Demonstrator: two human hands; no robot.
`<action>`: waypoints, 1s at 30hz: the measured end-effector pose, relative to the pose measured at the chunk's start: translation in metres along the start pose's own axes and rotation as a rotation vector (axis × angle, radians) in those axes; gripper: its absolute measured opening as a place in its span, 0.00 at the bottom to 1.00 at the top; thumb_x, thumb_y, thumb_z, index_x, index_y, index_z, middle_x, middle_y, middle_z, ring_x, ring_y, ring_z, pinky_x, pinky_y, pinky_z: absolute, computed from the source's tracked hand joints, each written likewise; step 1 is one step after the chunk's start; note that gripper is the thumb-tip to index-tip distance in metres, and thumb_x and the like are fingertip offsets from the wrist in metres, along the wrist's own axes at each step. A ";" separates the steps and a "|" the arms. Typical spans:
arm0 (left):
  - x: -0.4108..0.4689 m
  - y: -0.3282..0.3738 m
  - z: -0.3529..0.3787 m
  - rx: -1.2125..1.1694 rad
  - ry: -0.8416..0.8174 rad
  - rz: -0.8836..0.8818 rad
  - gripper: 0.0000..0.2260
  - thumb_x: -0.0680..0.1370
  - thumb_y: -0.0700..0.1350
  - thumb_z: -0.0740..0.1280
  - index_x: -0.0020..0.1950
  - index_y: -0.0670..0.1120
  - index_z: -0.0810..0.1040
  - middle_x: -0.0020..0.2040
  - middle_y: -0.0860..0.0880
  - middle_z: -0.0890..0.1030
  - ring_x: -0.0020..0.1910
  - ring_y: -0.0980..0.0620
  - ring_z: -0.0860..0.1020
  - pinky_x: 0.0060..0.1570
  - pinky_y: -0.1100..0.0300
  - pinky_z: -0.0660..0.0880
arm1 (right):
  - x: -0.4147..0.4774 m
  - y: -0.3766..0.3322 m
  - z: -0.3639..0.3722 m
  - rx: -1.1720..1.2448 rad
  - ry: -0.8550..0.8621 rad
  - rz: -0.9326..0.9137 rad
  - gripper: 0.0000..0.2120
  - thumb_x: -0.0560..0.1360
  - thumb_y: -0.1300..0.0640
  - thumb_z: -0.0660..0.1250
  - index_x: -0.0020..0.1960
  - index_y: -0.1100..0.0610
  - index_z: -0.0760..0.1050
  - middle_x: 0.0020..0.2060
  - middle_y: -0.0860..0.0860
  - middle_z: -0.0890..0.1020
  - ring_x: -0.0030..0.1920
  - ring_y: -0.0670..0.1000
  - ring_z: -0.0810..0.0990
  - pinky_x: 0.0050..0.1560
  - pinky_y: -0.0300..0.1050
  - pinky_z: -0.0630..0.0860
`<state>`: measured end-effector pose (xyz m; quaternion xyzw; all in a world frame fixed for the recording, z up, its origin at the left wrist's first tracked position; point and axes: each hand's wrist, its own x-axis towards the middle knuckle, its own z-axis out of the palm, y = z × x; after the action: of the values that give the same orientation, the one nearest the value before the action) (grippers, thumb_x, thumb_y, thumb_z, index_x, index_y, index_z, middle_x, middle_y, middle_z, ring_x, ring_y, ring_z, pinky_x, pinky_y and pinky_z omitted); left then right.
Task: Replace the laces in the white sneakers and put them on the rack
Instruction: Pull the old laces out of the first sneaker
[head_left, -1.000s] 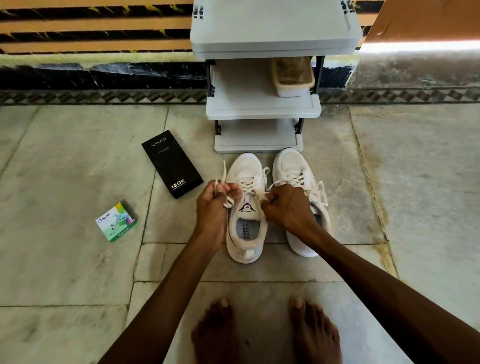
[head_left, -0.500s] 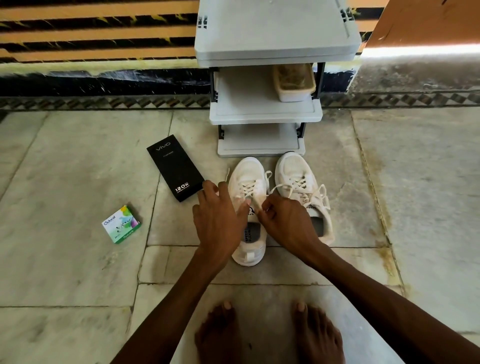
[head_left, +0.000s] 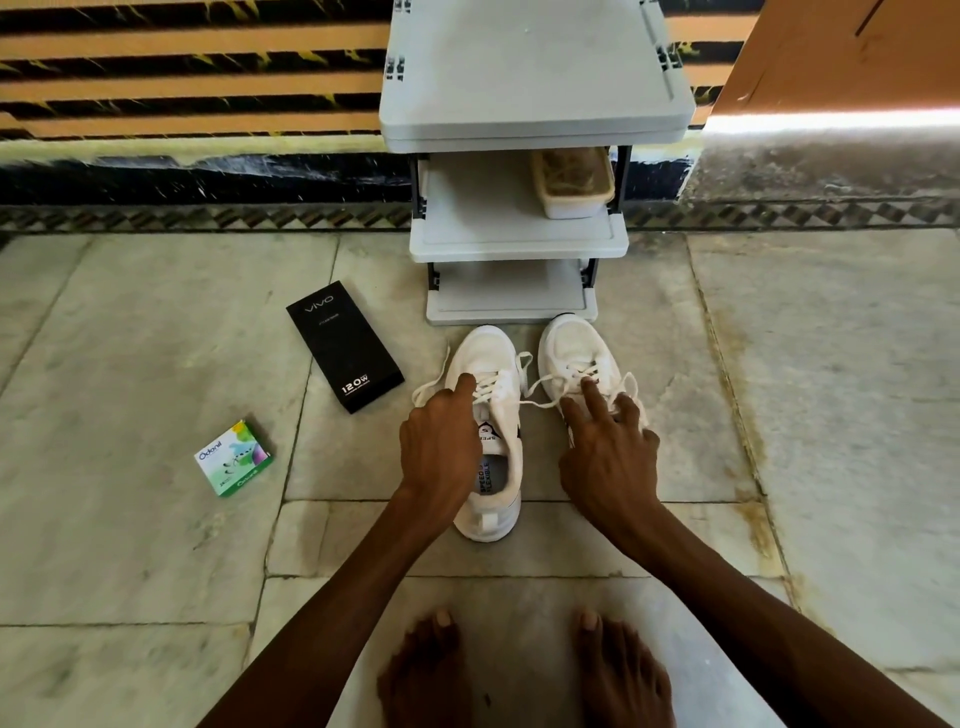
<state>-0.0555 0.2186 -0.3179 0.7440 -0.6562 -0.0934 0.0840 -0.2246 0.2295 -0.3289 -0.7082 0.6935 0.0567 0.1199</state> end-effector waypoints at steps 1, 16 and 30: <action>0.000 -0.001 -0.001 -0.011 0.002 -0.002 0.16 0.81 0.42 0.63 0.69 0.49 0.71 0.55 0.46 0.81 0.52 0.46 0.81 0.48 0.54 0.76 | 0.003 -0.001 -0.001 -0.006 -0.003 0.004 0.30 0.75 0.55 0.62 0.76 0.48 0.57 0.79 0.50 0.53 0.75 0.63 0.55 0.64 0.65 0.67; 0.004 -0.003 0.000 -0.202 -0.068 -0.072 0.18 0.80 0.47 0.66 0.69 0.48 0.68 0.62 0.45 0.79 0.60 0.46 0.78 0.56 0.56 0.75 | 0.019 -0.049 -0.013 0.282 0.071 -0.219 0.19 0.78 0.45 0.64 0.63 0.54 0.69 0.50 0.55 0.82 0.46 0.57 0.82 0.46 0.49 0.79; 0.024 -0.048 0.000 -0.935 -0.286 -0.414 0.16 0.73 0.39 0.74 0.50 0.54 0.69 0.49 0.42 0.83 0.47 0.46 0.82 0.48 0.45 0.81 | 0.048 -0.041 -0.014 0.597 -0.029 -0.194 0.18 0.70 0.63 0.71 0.57 0.51 0.74 0.51 0.52 0.79 0.48 0.53 0.80 0.44 0.48 0.78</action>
<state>-0.0067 0.2003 -0.3304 0.7211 -0.3887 -0.4912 0.2961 -0.1839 0.1799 -0.3231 -0.7037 0.6068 -0.1509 0.3374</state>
